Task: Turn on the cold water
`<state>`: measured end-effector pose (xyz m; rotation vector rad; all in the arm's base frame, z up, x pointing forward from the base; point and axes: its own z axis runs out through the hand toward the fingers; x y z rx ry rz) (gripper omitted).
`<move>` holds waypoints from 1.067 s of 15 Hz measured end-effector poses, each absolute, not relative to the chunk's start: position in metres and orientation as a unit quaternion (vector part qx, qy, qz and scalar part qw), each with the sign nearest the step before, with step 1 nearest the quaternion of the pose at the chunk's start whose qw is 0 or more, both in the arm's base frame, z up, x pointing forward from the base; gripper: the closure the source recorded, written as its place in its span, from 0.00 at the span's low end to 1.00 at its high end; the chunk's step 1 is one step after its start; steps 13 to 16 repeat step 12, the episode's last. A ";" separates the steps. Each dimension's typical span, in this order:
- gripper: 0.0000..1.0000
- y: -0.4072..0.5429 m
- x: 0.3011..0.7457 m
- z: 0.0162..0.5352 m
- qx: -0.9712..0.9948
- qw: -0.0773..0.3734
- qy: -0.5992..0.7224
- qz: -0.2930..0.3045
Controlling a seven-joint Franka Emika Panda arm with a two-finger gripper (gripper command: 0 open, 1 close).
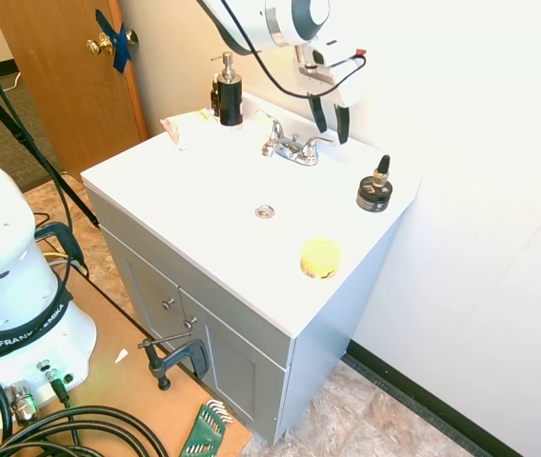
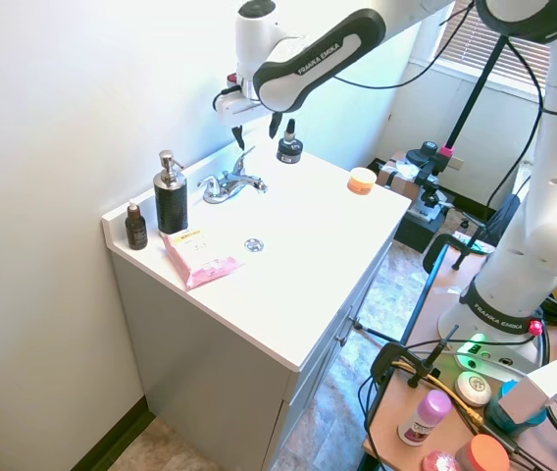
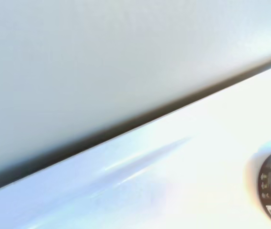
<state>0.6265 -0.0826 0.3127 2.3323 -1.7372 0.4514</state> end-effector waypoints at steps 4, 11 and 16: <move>0.00 -0.081 0.619 0.298 0.791 0.096 -0.587 0.144; 0.00 -0.061 0.537 0.308 0.819 0.077 -0.561 0.094; 0.00 -0.055 0.522 0.312 0.833 0.064 -0.544 0.078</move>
